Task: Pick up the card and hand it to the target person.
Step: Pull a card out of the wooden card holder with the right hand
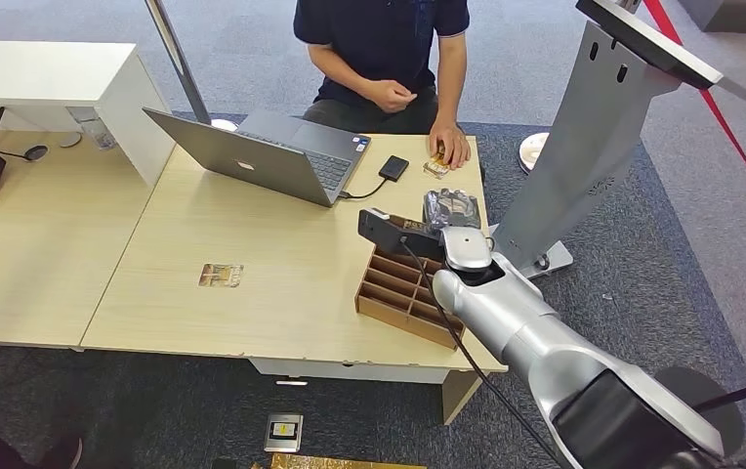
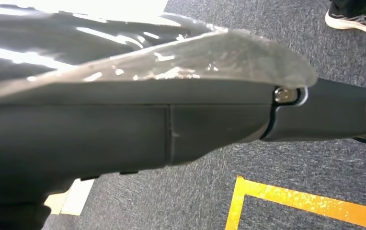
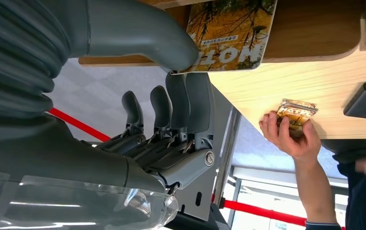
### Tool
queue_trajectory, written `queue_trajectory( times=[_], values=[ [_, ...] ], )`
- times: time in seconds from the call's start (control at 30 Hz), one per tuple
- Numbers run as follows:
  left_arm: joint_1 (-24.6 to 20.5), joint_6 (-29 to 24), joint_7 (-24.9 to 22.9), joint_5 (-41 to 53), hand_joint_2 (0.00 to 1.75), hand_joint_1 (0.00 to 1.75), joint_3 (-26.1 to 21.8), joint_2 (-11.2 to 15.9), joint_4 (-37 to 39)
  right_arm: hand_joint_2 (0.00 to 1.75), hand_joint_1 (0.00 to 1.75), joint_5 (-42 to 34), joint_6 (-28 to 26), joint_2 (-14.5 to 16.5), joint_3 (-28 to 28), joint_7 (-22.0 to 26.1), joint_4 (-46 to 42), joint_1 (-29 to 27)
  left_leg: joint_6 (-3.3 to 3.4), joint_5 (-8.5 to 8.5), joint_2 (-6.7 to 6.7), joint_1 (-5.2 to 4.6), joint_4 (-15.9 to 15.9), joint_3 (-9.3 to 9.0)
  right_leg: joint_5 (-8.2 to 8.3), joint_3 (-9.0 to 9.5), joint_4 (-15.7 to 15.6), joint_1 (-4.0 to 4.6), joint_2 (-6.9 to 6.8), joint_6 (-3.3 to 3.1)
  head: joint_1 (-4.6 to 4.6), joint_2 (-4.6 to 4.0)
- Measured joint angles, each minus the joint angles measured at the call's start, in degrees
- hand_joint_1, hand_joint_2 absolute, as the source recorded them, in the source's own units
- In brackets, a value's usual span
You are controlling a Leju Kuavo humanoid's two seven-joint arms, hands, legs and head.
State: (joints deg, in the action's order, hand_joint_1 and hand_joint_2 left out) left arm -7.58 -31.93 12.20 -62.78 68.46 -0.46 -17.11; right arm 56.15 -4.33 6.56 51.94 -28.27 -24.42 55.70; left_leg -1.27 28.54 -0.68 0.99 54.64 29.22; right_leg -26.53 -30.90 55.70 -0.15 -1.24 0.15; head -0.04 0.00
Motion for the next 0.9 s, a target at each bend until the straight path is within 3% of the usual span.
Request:
queue_trajectory(
  times=[0.77,0.9],
  values=[
    [-0.01,-0.04,0.17,0.22,0.0,0.0,0.0,-0.05,0.0,1.75,1.54,-1.98,-2.67,0.54,-0.51,2.63,-0.43,-0.03,0.0,0.0,0.0,0.0,0.0,0.01,0.0,0.0,0.0,0.0,0.0,0.0,0.0,0.0],
    [0.0,0.03,0.15,0.22,0.0,0.0,0.0,-0.11,0.0,1.75,1.51,-1.93,-3.39,0.52,-0.53,2.72,-1.1,-0.03,0.0,0.0,0.0,0.0,0.0,0.02,0.0,0.0,0.0,0.0,0.0,0.0,0.0,0.0]
  ],
)
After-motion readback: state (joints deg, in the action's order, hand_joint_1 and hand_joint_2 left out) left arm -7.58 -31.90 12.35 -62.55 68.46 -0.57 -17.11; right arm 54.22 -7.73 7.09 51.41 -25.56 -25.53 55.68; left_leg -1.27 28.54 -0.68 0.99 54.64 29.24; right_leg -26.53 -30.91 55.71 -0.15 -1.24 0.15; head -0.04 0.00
